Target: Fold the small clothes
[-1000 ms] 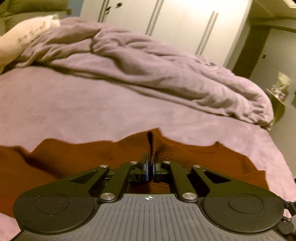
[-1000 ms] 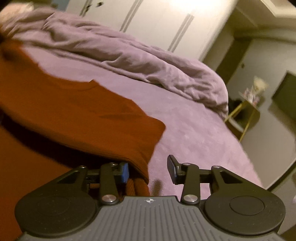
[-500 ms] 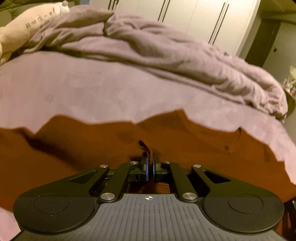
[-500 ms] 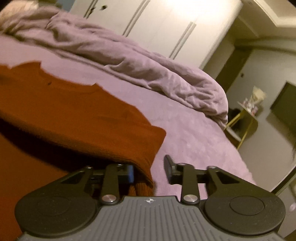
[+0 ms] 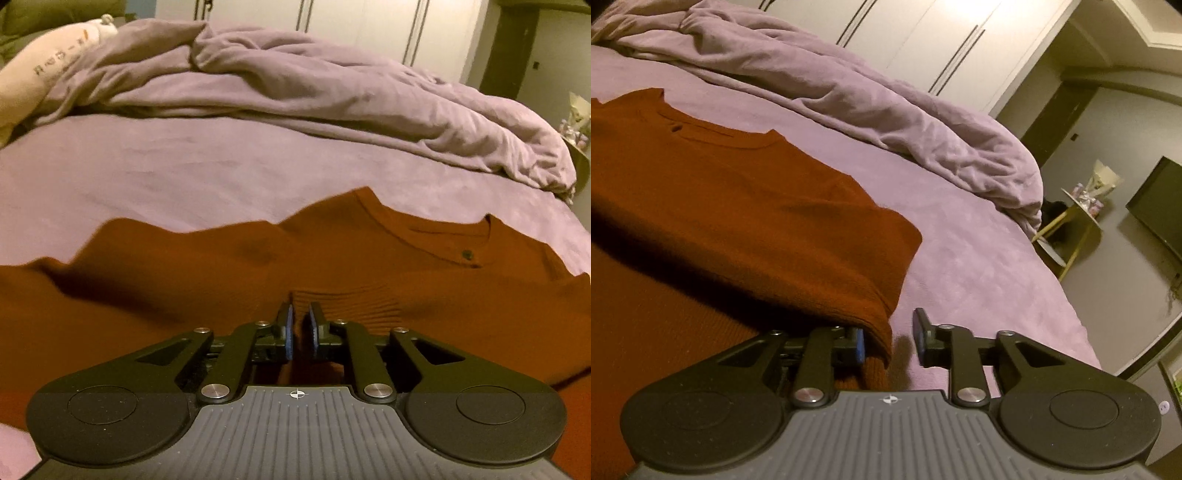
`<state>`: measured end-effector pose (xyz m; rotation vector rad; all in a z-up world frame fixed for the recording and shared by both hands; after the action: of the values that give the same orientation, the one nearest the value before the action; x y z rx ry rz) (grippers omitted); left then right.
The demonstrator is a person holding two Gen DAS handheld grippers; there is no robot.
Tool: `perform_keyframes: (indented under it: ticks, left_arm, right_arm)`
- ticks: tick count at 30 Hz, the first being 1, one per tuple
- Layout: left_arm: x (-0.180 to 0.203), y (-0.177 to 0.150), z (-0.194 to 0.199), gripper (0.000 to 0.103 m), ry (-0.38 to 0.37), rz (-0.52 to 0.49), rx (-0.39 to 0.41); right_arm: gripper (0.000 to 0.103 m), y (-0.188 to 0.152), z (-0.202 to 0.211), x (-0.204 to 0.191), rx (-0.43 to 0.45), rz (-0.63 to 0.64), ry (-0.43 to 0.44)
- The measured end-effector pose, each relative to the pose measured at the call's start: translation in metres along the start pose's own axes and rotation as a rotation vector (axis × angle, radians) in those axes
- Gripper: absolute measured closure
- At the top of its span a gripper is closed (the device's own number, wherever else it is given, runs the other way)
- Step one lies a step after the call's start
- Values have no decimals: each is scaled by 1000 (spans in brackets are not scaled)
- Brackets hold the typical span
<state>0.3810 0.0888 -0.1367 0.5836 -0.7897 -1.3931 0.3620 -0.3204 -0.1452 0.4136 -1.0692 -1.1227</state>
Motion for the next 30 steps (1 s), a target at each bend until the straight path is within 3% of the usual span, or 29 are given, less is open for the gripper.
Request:
perform_keyframes:
  ticks: [3,8,10,16,20,24,27,30]
  left_arm:
    - [-8,10,15,87,35,18,31]
    - [3,25,37,65,38,15,123]
    - [14,21,34,56,13,14,104]
    - [40,-15,10,53,4,-71,0]
    - [37,-19,10,46,10,-86,19]
    - [19,-17,15,39,0,19,-3]
    - [-12,-14,33,17,28,142,3]
    - [-59,-15,61,9,74,236,21]
  right_arm:
    - [60,0,19,7,4,-17,33]
    - [64,13,38,15,36,-142,78]
    - [70,21,37,8,47,-149,100]
    - [77,46,41,-13,108,-140,134]
    - [85,19,16,-22,3,-92,128]
    - [86,6,10,-34,35,42,94]
    - [86,8,9,-39,22,80,77]
    - [85,12,16,-36,7,39,89]
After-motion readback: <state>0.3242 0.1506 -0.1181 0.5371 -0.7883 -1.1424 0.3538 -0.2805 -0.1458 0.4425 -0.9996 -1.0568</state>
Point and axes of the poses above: each gripper's, at about its wrist camera, not at the fingertips, and z roughly against the way its jaws point, x to its right, y to its top, the point moved 10 cm from there along -z, roughly the way its jaws point, and after that the axes turned 6 degrees about x, right-handed, at the moved point
